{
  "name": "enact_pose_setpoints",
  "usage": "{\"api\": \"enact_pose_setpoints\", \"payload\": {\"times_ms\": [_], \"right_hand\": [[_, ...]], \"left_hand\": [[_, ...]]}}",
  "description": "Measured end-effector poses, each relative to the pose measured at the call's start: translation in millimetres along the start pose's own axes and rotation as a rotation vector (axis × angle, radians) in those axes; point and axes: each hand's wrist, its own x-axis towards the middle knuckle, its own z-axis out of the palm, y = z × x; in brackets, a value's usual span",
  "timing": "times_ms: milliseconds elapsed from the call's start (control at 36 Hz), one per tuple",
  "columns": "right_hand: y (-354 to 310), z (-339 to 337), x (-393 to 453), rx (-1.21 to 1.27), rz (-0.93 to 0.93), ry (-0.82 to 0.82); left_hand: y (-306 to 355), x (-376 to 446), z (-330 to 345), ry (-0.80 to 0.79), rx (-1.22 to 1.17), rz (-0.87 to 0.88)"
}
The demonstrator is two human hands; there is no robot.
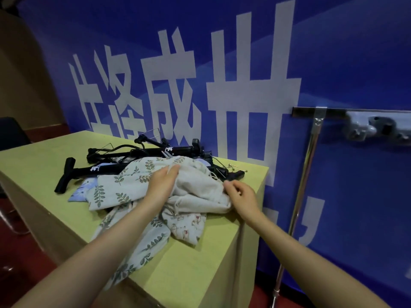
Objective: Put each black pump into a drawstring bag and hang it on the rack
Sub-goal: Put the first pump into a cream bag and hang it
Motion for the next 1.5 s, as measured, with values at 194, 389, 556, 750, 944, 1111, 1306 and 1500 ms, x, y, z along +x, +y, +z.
{"api": "enact_pose_setpoints", "payload": {"times_ms": [194,389,556,750,944,1111,1306,1500], "right_hand": [[47.5,-39.0,59.3,-0.107,0.137,0.273],[69.3,-55.8,112.1,-0.513,0.122,0.100],[75.2,-43.2,132.7,-0.865,0.084,0.070],[79.6,-38.9,142.1,-0.882,0.093,0.089],[80.5,-33.9,141.0,-0.994,0.215,0.138],[79.0,-32.9,132.9,-0.917,0.204,0.179],[65.5,-28.1,103.6,-0.805,0.113,0.185],[12.2,-17.0,69.8,-0.149,0.118,0.301]], "left_hand": [[-26.4,6.5,4.8,-0.034,-0.169,-0.040],[-58.5,12.2,12.5,0.092,-0.454,-0.229],[-65.2,16.1,14.2,0.053,-0.491,-0.179],[-72.0,21.2,14.8,-0.004,-0.488,-0.159],[-75.8,22.3,16.0,-0.018,-0.480,-0.161],[-71.3,20.0,14.8,-0.032,-0.482,-0.144],[-63.1,15.0,11.6,0.010,-0.468,-0.166],[-54.6,6.1,8.9,0.016,-0.460,-0.157]]}}
